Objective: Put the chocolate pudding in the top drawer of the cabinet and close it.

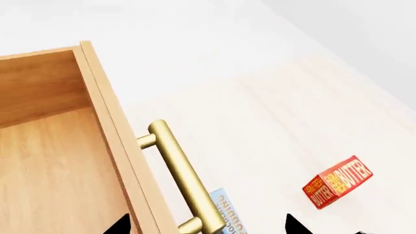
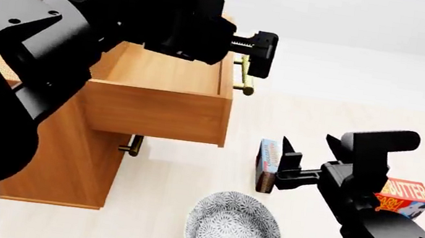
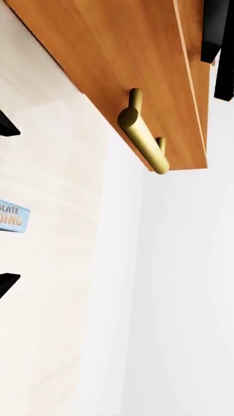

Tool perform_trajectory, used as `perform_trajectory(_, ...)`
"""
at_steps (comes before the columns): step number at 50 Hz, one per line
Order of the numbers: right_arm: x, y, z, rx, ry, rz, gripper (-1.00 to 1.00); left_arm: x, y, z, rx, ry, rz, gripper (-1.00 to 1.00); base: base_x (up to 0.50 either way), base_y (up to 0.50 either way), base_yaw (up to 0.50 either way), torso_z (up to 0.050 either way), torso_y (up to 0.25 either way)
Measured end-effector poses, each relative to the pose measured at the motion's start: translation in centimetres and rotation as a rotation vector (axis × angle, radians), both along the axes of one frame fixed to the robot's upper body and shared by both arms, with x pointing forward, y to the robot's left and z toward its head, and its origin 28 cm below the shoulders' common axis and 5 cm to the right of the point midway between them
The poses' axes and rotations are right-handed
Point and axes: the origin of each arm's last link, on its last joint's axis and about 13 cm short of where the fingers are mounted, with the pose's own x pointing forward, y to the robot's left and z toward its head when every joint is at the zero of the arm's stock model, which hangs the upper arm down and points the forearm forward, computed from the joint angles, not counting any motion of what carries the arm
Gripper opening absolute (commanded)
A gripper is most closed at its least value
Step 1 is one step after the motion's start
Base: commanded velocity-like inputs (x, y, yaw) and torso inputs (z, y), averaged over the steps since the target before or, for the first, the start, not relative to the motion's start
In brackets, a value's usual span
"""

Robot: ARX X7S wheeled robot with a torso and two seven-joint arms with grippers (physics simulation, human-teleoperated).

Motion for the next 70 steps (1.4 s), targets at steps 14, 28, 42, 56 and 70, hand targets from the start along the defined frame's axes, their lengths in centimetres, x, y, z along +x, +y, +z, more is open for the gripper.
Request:
perform_trajectory(14, 0.0, 0.2, 0.3, -0.005, -0.009, -0.002, 1.0, 0.5, 1.0, 2.1, -0.02, -0.168, 0.072, 1.0, 0.0, 0.0, 0.0, 0.0, 0.0)
perform_trajectory(28, 0.2, 0.6, 0.5, -0.014, -0.014, 0.003, 1.0, -0.2, 3.5, 2.5, -0.086, -0.319, 0.131, 1.0, 0.0, 0.0, 0.0, 0.0, 0.0)
perform_trajectory(42, 0.5, 0.8, 0.5, -0.015, -0.012, 0.007, 1.0, -2.4, 6.1, 2.4, -0.148, -0.434, 0.164, 1.0, 0.0, 0.0, 0.0, 0.0, 0.0)
perform_trajectory(56, 0.6, 0.9, 0.5, -0.014, -0.012, 0.007, 1.0, -5.3, 8.3, 1.6, -0.175, -0.518, 0.179, 1.0, 0.0, 0.0, 0.0, 0.0, 0.0)
perform_trajectory(70, 0.5, 0.9, 0.4, -0.007, -0.011, 0.007, 1.0, -8.2, 10.2, -0.2, -0.187, -0.566, 0.201, 1.0, 0.0, 0.0, 0.0, 0.0, 0.0)
